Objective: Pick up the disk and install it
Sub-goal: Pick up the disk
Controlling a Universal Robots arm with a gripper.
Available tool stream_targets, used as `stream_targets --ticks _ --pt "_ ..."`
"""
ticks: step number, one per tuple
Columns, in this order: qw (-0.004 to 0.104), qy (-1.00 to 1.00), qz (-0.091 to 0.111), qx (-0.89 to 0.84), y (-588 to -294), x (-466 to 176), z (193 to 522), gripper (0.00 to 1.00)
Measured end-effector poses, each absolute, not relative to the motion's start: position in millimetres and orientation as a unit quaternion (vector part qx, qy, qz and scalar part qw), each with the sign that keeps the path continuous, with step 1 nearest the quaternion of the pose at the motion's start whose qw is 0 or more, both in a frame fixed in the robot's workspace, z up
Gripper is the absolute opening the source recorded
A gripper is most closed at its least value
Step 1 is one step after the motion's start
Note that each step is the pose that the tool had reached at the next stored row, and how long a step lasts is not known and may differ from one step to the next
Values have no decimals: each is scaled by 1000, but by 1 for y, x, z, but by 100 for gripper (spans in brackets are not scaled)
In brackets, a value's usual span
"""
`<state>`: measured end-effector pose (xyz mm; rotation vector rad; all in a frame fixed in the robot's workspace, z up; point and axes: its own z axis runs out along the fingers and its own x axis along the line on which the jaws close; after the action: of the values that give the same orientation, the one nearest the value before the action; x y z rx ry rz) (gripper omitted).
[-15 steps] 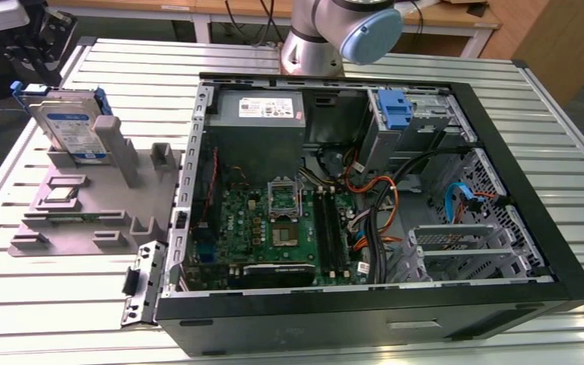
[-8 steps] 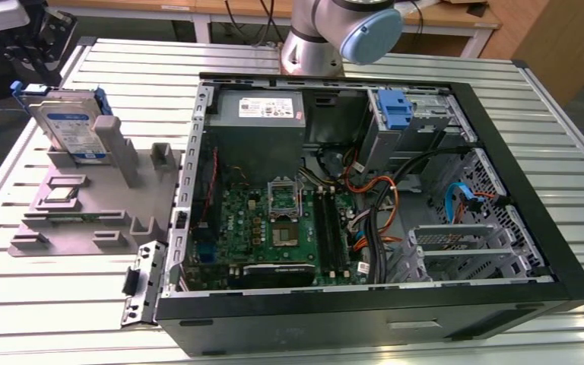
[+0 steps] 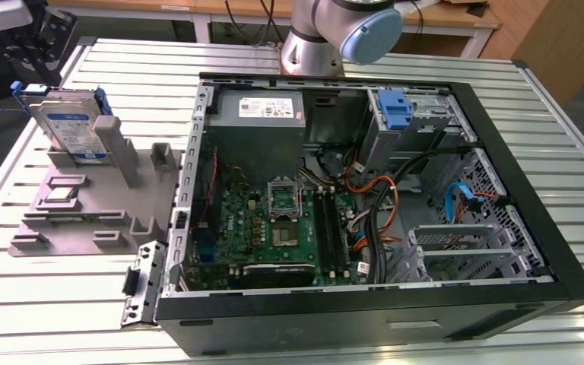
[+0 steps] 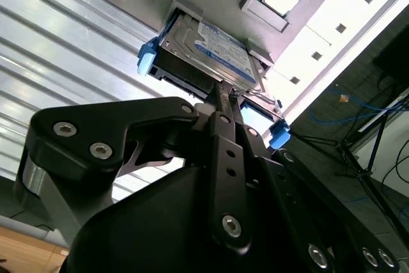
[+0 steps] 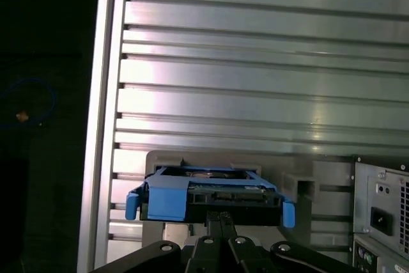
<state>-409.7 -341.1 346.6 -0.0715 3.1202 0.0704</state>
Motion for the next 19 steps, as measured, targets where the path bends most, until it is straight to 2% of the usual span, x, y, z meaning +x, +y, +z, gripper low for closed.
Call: stream_targets --ticks 19 --pt "10 999 23 -37 -341 -410 346 10"
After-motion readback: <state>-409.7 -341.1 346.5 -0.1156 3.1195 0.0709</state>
